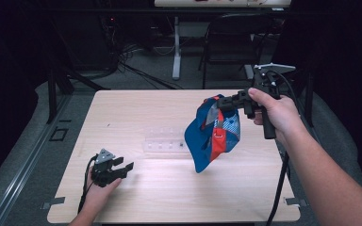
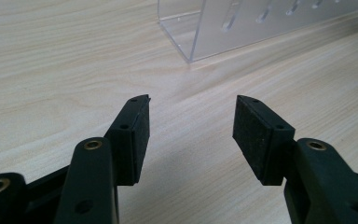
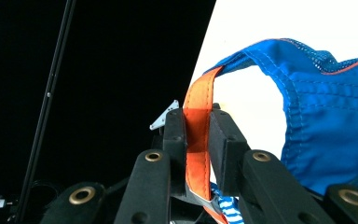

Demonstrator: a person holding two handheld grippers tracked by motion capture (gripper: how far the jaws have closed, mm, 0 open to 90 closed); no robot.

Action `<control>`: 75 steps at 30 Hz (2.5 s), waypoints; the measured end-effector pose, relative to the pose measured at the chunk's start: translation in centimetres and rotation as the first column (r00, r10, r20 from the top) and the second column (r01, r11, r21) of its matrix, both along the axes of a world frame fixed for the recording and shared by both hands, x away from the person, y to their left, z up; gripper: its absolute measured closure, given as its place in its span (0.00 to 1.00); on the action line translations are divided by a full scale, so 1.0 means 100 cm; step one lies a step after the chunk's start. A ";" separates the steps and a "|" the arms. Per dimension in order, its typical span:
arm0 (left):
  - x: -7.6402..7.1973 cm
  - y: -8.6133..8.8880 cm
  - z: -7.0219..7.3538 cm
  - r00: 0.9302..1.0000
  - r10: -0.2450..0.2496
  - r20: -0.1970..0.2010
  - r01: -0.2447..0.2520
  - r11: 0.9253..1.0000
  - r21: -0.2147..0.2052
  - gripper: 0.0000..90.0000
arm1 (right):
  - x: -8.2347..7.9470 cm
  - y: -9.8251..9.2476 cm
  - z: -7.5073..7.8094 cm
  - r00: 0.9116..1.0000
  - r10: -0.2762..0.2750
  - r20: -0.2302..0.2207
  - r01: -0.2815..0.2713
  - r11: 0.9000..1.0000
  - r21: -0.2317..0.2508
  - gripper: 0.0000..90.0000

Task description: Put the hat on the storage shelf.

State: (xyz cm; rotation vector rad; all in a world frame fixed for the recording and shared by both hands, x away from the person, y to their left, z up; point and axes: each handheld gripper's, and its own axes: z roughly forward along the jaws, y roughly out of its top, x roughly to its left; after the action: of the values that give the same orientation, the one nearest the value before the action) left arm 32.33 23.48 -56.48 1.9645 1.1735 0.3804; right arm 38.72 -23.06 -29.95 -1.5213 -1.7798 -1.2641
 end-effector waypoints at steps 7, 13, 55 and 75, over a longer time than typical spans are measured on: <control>0.000 0.000 0.000 1.000 -0.002 0.000 0.002 1.000 -0.001 0.52 | 0.010 0.010 -0.002 1.000 -0.006 -0.001 0.006 1.000 0.012 0.87; 0.001 0.000 -0.001 1.000 0.001 0.009 -0.001 1.000 -0.008 0.52 | 0.019 0.019 -0.001 1.000 -0.013 0.008 0.013 1.000 0.024 0.87; 0.000 -0.025 0.002 0.997 -0.059 0.050 0.059 0.998 0.001 0.52 | 0.058 0.028 -0.019 0.983 -0.179 0.037 0.177 0.982 0.061 0.87; 0.012 -0.106 0.035 0.966 -0.173 0.193 0.184 0.982 -0.042 0.59 | 0.058 0.033 -0.022 0.988 -0.152 0.031 0.149 0.986 0.077 0.87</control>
State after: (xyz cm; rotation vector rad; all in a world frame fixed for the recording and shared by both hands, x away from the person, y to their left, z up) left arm 33.57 12.87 -52.96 1.9177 0.8708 0.4218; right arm 44.51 -19.77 -32.15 -1.6261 -1.6461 -1.4226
